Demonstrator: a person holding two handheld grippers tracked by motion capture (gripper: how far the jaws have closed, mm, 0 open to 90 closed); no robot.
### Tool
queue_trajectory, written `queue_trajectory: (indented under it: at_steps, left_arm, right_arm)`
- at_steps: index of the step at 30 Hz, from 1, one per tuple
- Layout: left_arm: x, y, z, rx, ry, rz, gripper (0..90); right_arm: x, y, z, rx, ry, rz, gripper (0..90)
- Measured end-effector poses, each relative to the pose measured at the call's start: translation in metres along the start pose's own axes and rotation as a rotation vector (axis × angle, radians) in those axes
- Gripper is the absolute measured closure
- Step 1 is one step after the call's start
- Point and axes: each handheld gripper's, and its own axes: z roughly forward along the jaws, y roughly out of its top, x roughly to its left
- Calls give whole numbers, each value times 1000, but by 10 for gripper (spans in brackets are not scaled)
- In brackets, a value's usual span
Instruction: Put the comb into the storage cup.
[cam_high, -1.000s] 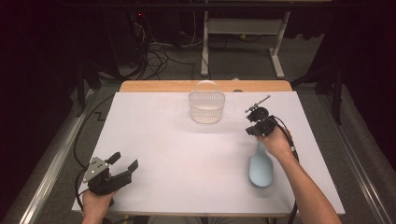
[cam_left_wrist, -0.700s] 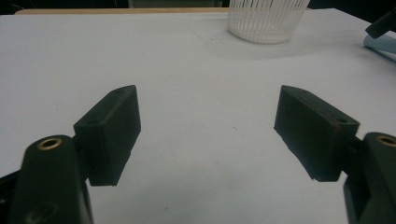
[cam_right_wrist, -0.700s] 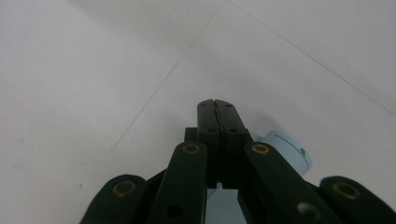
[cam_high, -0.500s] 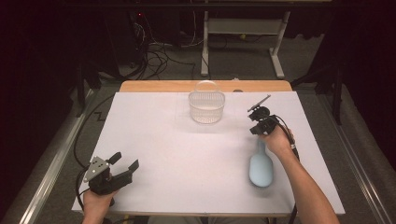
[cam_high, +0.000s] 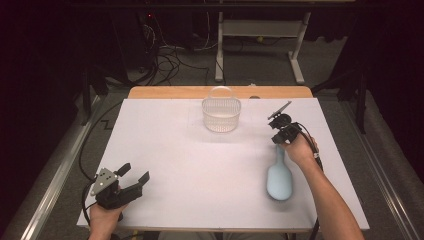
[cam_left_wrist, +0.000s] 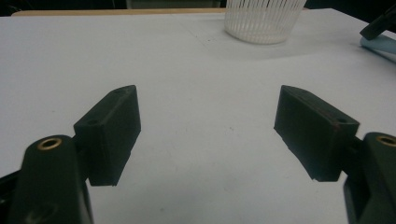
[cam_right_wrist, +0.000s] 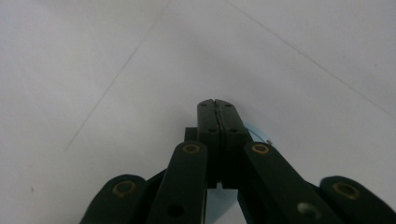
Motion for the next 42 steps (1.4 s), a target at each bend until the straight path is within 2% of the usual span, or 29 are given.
queue_trajectory:
  at_steps: [14, 22, 33, 42]
  left_arm:
    - [1, 0, 0, 0, -5, -6, 221]
    - [1, 0, 0, -1, -5, -6, 221]
    - [1, 0, 0, -2, -7, -7, 221]
    - [1, 0, 0, -4, -11, -9, 221]
  right_arm:
    - [-2, -5, 1, -3, -5, -7, 900]
    - [-7, -14, 2, 13, -3, 12, 900]
    - [-15, -31, 1, -4, 3, 51, 900]
    - [-19, -42, -2, -12, 6, 63, 900]
